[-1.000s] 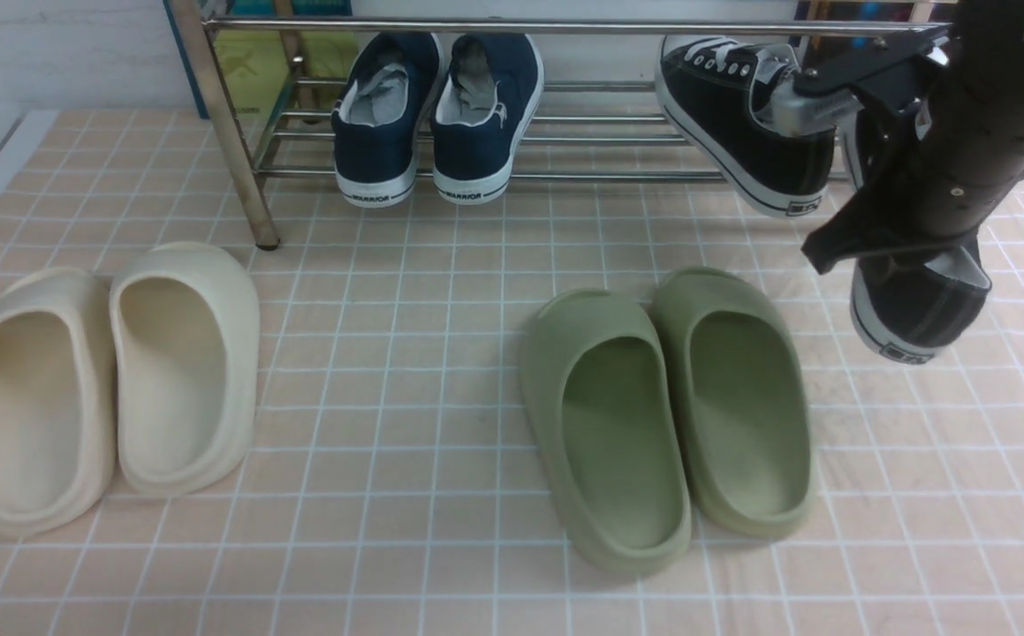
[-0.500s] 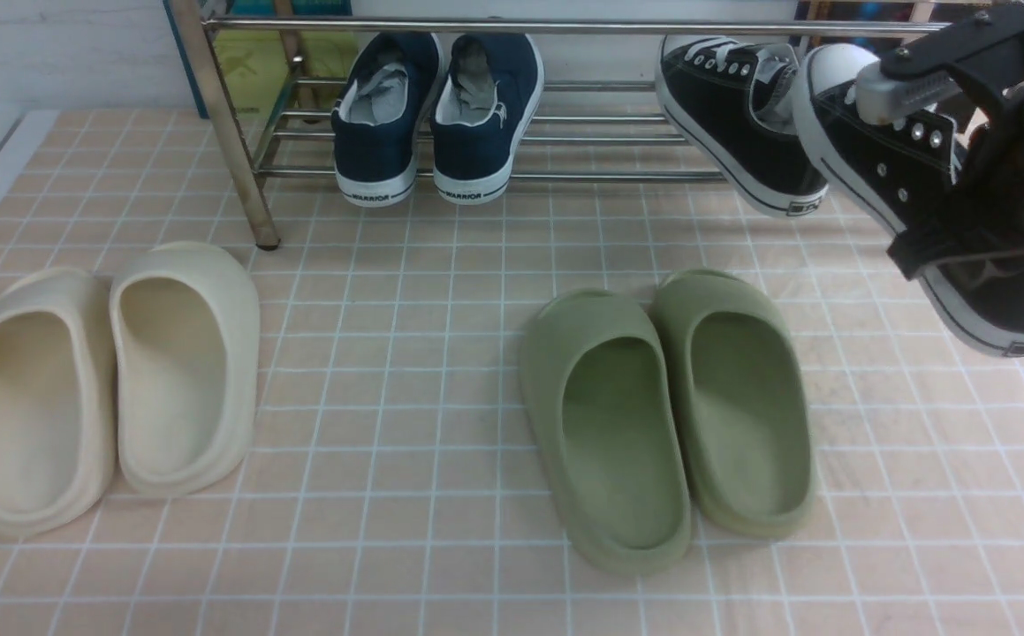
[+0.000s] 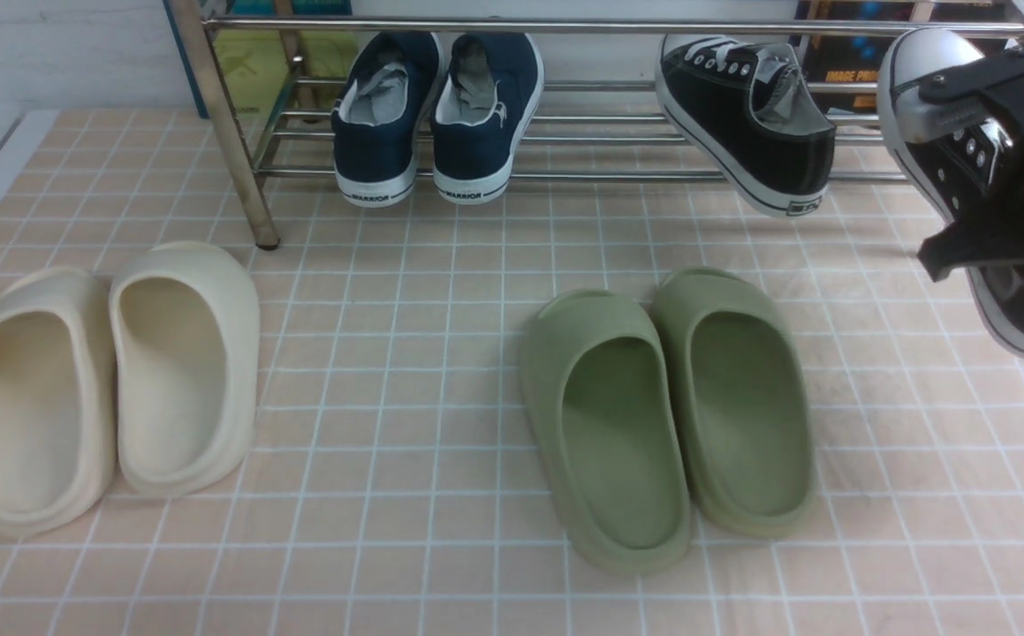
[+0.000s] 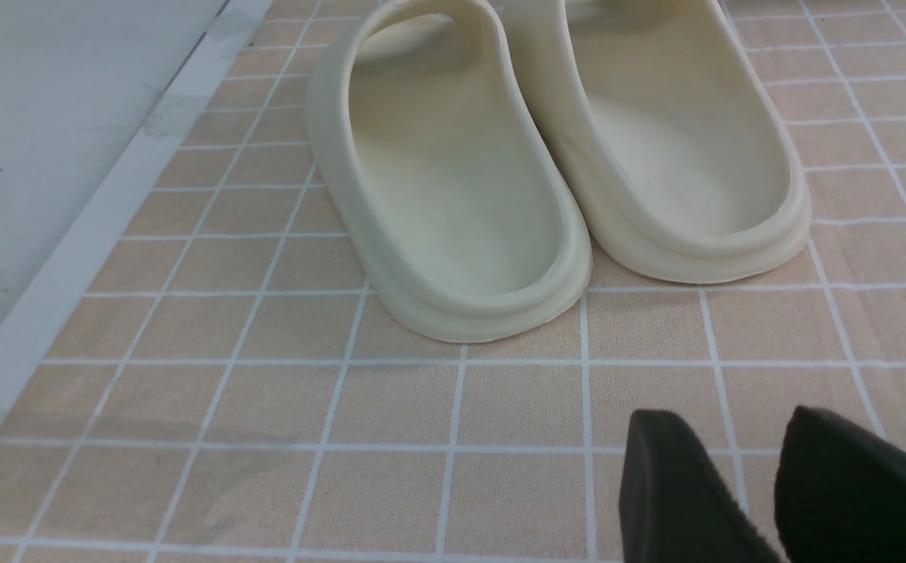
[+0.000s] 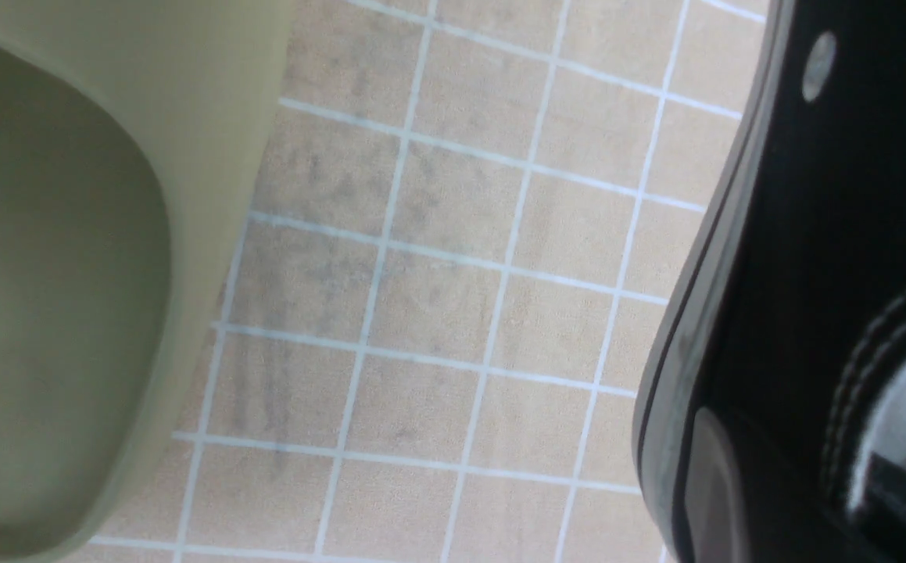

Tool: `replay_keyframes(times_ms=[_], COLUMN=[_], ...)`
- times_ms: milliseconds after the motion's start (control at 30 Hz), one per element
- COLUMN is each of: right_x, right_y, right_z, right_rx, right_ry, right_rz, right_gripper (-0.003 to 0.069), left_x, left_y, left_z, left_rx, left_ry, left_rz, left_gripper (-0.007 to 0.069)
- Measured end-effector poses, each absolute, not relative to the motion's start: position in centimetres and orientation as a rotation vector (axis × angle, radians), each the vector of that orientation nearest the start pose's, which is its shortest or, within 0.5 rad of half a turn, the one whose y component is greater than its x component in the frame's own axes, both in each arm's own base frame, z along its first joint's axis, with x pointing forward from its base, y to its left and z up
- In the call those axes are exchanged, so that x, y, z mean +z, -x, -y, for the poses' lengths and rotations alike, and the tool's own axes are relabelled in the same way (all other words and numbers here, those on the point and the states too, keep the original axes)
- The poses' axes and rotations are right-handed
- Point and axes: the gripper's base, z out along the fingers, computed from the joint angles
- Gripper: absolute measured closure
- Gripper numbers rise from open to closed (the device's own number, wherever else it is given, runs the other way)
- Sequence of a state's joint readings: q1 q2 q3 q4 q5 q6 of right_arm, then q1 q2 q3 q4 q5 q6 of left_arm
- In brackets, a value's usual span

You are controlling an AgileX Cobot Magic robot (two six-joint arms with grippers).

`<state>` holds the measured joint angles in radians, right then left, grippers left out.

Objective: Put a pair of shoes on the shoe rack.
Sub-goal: Use the right arm to put a shoe into the shoe rack

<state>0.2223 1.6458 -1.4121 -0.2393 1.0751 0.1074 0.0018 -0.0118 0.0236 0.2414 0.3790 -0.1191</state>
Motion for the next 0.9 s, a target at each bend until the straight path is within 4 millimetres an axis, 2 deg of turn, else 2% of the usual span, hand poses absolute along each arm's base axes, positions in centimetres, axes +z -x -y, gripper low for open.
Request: replay_keyframes(times_ms=[267,433,633,767,900], right_x=[30.3,30.0,30.8,31.3,30.8], right_y=[-33.9,-33.0,-32.7,-33.5,-34.9], right_z=[-6.9,-7.2,-6.9,-6.5,-6.5], right_rx=[-0.063,0.012,-0.030,-0.113,-0.163], right_ry=[0.319,0.310,0.323,0.349,0.371], right_rz=[-2.727,-2.827,-2.783,-2.682,-2.652], right_gripper=[0.0642,0.0641,0.0641,0.0641,0.0641], left_x=[17.3,17.3,17.3,17.3,17.3], left_y=[-5.2,-5.2,-5.2,-5.2,-5.2], left_z=[-0.8,-0.8,-0.8,-0.8,-0.8], left_rx=[0.157,0.157,0.157,0.157,0.157], left_ry=[-0.036,-0.036,-0.036,-0.036,-0.036], left_rz=[-1.866,-1.866,-1.866,-1.866,-1.867], left_gripper=[0.0386,0.0386,0.0386,0.0386,0.0386])
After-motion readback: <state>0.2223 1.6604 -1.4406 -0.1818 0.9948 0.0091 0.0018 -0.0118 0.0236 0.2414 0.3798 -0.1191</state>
